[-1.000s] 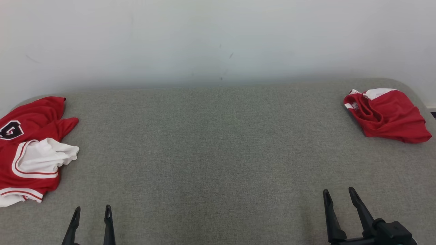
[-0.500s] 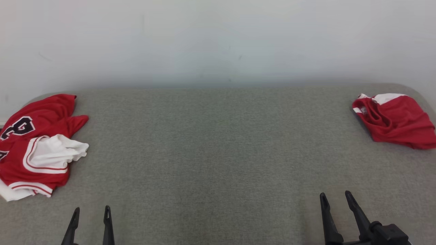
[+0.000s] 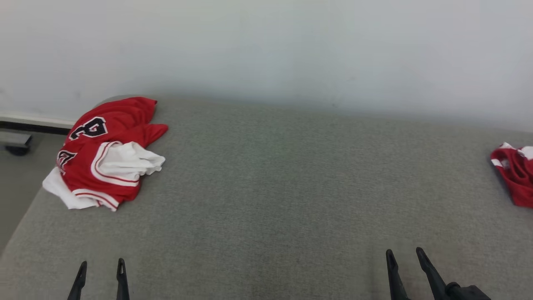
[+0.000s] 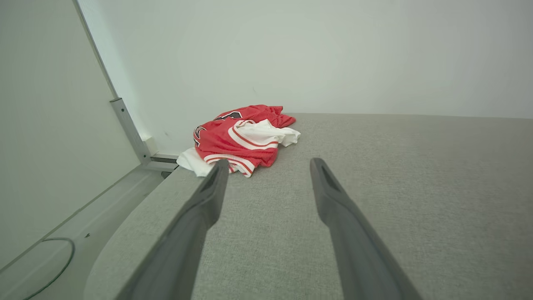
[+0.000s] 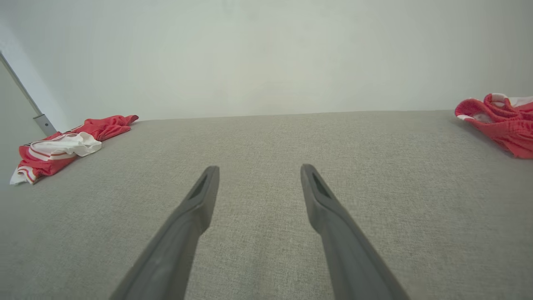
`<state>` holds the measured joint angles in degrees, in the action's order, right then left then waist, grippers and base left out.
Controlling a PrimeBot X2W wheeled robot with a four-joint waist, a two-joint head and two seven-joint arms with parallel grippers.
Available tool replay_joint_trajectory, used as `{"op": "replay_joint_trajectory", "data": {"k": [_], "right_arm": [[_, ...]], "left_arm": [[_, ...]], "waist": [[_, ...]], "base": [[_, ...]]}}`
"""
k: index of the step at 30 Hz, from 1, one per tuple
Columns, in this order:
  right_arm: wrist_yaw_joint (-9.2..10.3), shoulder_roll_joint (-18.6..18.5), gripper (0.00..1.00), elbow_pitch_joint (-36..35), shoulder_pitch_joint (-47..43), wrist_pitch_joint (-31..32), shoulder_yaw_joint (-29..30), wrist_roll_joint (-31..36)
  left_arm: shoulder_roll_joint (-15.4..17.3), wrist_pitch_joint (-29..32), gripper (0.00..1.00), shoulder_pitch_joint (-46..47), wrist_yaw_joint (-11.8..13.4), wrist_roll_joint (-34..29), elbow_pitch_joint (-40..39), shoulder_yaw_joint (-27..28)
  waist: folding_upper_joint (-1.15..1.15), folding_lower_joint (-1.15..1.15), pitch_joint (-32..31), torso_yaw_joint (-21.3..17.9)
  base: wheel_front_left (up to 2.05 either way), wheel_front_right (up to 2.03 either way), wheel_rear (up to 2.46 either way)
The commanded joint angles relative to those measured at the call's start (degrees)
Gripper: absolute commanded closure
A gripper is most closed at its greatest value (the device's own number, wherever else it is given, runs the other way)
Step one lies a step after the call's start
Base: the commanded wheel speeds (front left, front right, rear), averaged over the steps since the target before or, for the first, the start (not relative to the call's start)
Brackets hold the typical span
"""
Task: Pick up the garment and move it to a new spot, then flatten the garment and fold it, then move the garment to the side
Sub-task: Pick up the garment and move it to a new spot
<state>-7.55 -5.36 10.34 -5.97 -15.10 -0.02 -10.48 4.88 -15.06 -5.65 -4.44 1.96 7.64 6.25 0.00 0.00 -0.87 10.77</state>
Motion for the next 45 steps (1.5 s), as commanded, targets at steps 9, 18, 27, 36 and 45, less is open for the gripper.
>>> {"op": "replay_joint_trajectory", "data": {"k": [9, 18, 27, 36, 45], "right_arm": [[0.14, 0.53, 0.0, 0.4, -0.51, -0.06, -0.38, 0.31], [0.14, 0.48, 0.0, 0.18, -0.4, -0.06, -0.7, 0.64], [0.14, -0.15, 0.0, -0.21, 0.2, -0.06, -1.21, 0.98], [0.14, -0.95, 0.0, -0.54, 1.47, -0.06, -1.36, 1.28], [0.14, -3.83, 0.0, -2.07, 5.06, -0.06, 0.07, 2.03]], "left_arm": [[0.7, -0.16, 0.0, -1.08, 0.65, 0.14, 0.1, 0.48], [0.48, -0.16, 0.0, -1.17, 1.07, 0.72, -0.11, 1.01], [0.21, -0.16, 0.0, -0.71, 1.4, 1.11, -0.3, 1.51], [0.64, -0.16, 0.0, 1.52, 1.16, 1.21, -0.2, 1.56], [4.01, -0.16, 0.0, 14.0, -0.08, 3.4, 0.06, 3.32]], "waist": [[0.0, 0.0, -0.42, 11.97], [0.0, 0.0, 0.21, 16.53], [0.0, 0.0, 1.04, 17.37], [0.0, 0.0, 2.66, 15.2], [0.0, 0.0, 9.63, 8.69]], "base": [[0.0, 0.0, 0.0], [0.0, 0.0, 0.0], [0.0, 0.0, 0.0], [0.0, 0.0, 0.0], [0.0, 0.0, 0.0]]}}
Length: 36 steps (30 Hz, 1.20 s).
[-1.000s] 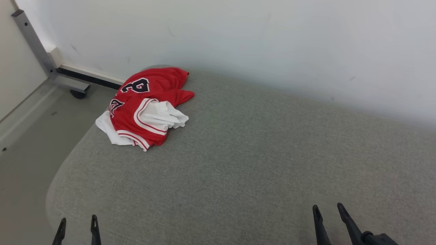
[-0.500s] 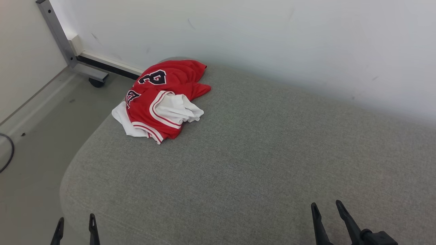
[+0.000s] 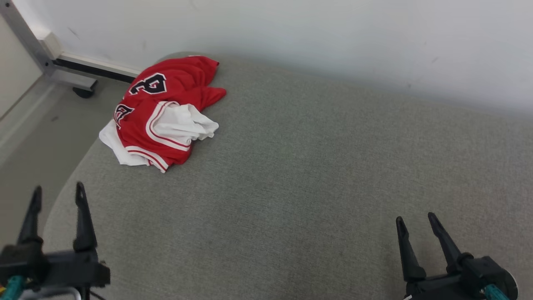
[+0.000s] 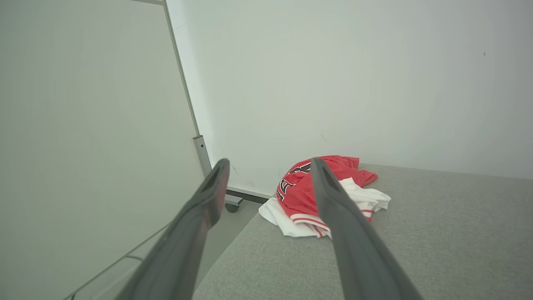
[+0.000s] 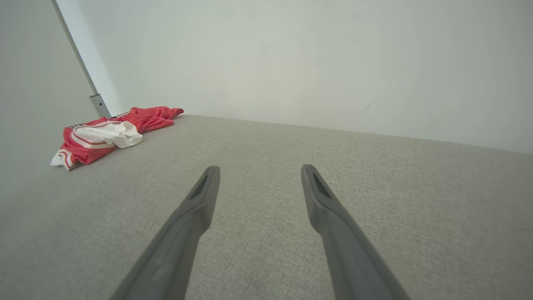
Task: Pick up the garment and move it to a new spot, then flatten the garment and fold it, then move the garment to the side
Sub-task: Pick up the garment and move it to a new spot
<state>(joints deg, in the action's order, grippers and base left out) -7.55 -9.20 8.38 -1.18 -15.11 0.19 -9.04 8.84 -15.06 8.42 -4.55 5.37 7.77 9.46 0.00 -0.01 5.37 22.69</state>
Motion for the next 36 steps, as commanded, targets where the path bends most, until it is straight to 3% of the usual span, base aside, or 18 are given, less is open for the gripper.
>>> {"op": "replay_joint_trajectory", "data": {"k": [1, 11, 20, 31, 36], "right_arm": [[0.14, -0.35, 0.0, -0.36, 0.75, -0.04, 0.1, 0.63], [0.14, -3.32, 0.0, -5.54, 4.85, -0.04, 1.93, 1.02], [0.14, -4.49, 0.0, -12.91, 6.75, -0.04, 3.88, 1.57], [0.14, -3.96, 0.0, -19.2, 5.72, -0.04, 5.41, 2.46], [0.14, -3.83, 0.0, -19.67, 5.64, -0.03, 5.42, 2.58]], "left_arm": [[0.6, -0.16, 0.0, 1.81, -0.09, 0.15, 0.19, 0.44], [6.24, -0.16, 0.0, 21.0, -0.9, 4.15, 5.54, 3.94], [13.69, 1.08, 0.0, 33.81, -1.53, 5.26, 15.67, 5.03], [18.55, 4.45, 0.0, 42.44, -2.04, 7.02, 28.23, 4.4], [20.77, 9.76, 0.0, 44.29, -2.45, 7.7, 34.65, 3.22]], "waist": [[0.0, 0.01, 4.46, -4.09], [0.0, 0.01, 15.35, -12.27], [0.0, 0.01, 23.74, -17.9], [0.0, 0.01, 27.74, -20.34], [0.0, 0.01, 27.61, -20.84]], "base": [[0.0, 0.0, 0.0], [0.0, 0.0, 0.0], [0.0, 0.0, 0.0], [0.0, 0.0, 0.0], [0.0, 0.0, 0.0]]}}
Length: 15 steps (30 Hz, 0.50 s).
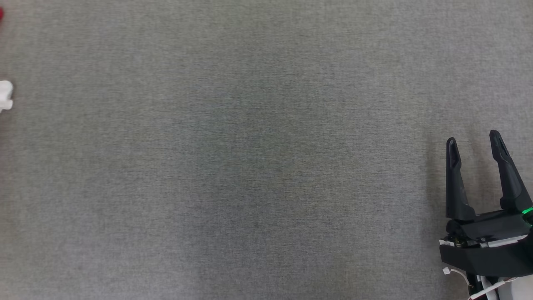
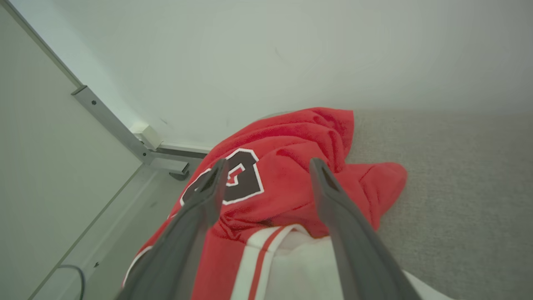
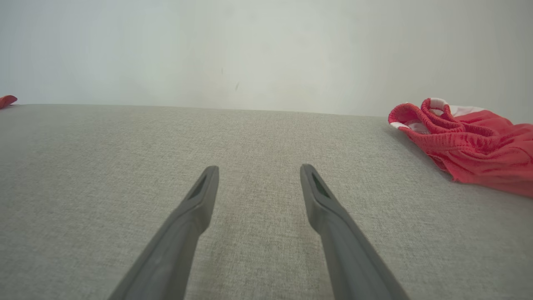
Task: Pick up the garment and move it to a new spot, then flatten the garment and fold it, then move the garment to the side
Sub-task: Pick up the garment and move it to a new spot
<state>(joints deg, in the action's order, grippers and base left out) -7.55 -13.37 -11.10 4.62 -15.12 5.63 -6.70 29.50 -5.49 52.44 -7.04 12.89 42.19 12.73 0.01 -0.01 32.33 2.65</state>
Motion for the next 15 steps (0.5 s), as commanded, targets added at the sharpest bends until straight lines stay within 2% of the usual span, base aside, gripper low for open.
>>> {"op": "replay_joint_trajectory", "data": {"k": [1, 8, 15], "right_arm": [[0.14, 0.36, 0.0, -0.13, -0.14, -0.02, -0.05, 0.26], [0.14, 0.77, 0.0, -0.1, -0.33, -0.02, -0.44, 0.74], [0.15, 0.41, 0.0, 0.22, 0.0, -0.02, -0.87, 0.49]], "left_arm": [[0.47, 1.63, 0.0, 0.51, -0.04, 0.6, 1.21, -0.53], [2.45, 10.79, 0.0, 0.94, -0.41, 5.54, 5.43, -4.65], [4.53, 26.13, 0.0, 0.45, -0.38, 12.86, 8.01, -8.67]], "waist": [[-0.01, 0.01, 0.54, -0.84], [-0.01, 0.01, -0.12, -1.08], [-0.01, 0.01, -0.57, -1.32]], "base": [[0.0, 0.0, 0.0], [0.0, 0.0, 0.0], [0.0, 0.0, 0.0]]}}
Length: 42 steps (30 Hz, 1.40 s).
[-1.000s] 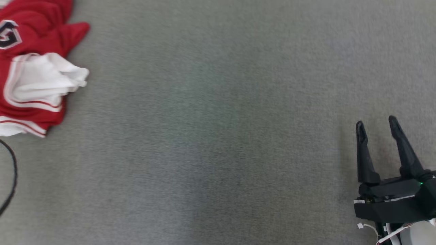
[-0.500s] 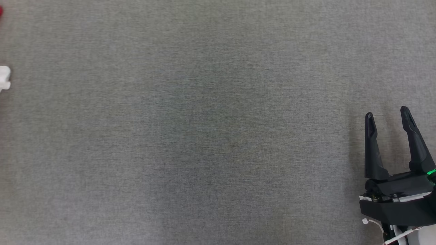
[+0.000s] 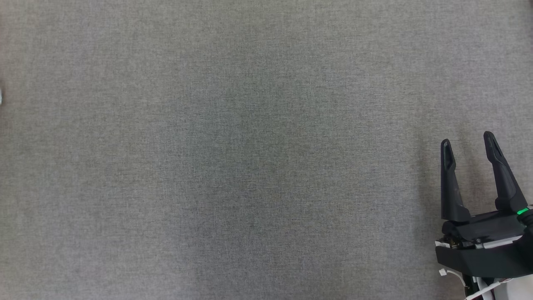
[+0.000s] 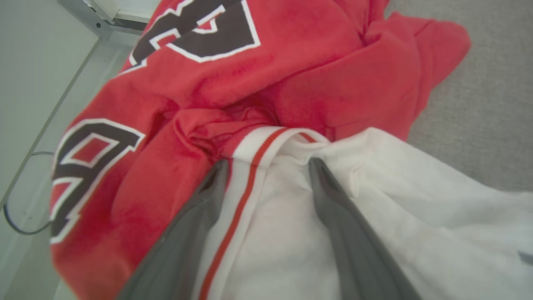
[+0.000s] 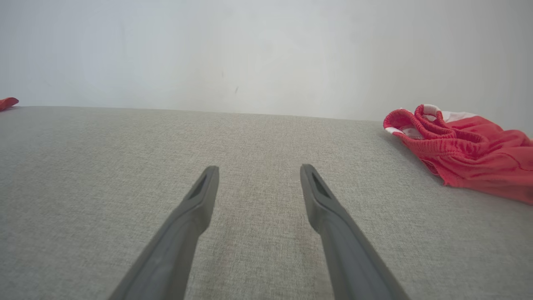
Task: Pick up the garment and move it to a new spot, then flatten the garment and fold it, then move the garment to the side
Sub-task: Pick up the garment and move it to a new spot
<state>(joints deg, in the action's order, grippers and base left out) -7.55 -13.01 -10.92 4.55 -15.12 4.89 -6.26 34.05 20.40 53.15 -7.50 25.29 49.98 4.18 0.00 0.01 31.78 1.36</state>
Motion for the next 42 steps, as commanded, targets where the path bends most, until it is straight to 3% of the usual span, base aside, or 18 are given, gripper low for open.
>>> {"op": "replay_joint_trajectory", "data": {"k": [1, 5, 6, 7, 8, 12, 21, 27, 34, 42], "right_arm": [[0.15, 0.0, 0.0, 0.05, 0.12, -0.02, -0.18, -0.01], [0.14, -0.01, 0.0, 0.14, 0.5, -0.02, -0.5, -0.18], [0.15, 0.01, 0.0, 0.17, 0.58, -0.02, -0.57, -0.17], [0.14, 0.03, 0.0, 0.21, 0.7, -0.02, -0.67, -0.18], [0.14, 0.01, 0.0, 0.28, 0.79, -0.02, -0.7, -0.2], [0.14, 0.29, 0.0, 0.32, 0.63, -0.02, -0.61, 0.21], [0.15, 1.07, 0.0, 1.77, 1.48, -0.02, -1.77, -0.27], [0.14, 2.29, 0.0, 3.36, 1.76, -0.02, -3.11, -0.69], [0.14, 4.97, 0.0, 6.66, 1.3, -0.03, -4.74, -1.64], [0.14, 7.59, 0.0, 9.06, 0.53, -0.02, -5.5, -2.74]], "left_arm": [[0.36, 1.64, 0.0, 0.01, 0.08, 1.42, 0.31, -0.08], [0.59, 4.52, 0.0, 0.3, 0.07, 3.28, 0.79, -0.37], [0.53, 5.1, 0.12, 0.13, 0.07, 3.35, 1.17, -0.5], [0.61, 5.77, 0.6, -0.34, 0.07, 2.98, 1.27, -1.43], [0.51, 6.13, 1.0, -0.78, 0.06, 3.05, 1.16, -2.12], [0.98, 4.79, 1.0, -1.05, 0.05, 3.91, 0.92, -3.07], [2.73, -7.92, 1.0, 4.74, 2.77, 0.67, -0.36, -3.18], [1.89, -12.56, 1.0, 9.45, 2.07, -1.02, -2.75, -5.53], [-1.37, -14.52, 1.0, 17.06, 1.51, -3.51, -10.44, -10.23], [-7.69, -10.06, 1.0, 22.85, 0.72, -2.51, -18.61, -15.71]], "waist": [[0.0, -0.01, 0.0, -0.11], [0.0, -0.01, 0.08, -0.56], [0.0, -0.01, 0.06, -0.71], [0.0, -0.01, 0.02, -0.88], [0.0, -0.01, -0.03, -1.02], [0.0, -0.01, -0.64, -1.37], [0.0, -0.01, -3.91, -1.71], [0.0, -0.01, -7.52, -2.37], [0.0, -0.01, -14.24, -5.17], [0.0, -0.01, -18.99, -9.51]], "base": [[0.0, 0.0, 0.0], [0.0, 0.0, 0.0], [0.0, 0.0, 0.0], [0.0, 0.0, 0.0], [0.0, 0.0, 0.0], [0.0, 0.0, 0.0], [0.0, 0.0, 0.0], [0.0, 0.0, 0.0], [0.0, 0.0, 0.0], [0.0, 0.0, 0.0]]}}
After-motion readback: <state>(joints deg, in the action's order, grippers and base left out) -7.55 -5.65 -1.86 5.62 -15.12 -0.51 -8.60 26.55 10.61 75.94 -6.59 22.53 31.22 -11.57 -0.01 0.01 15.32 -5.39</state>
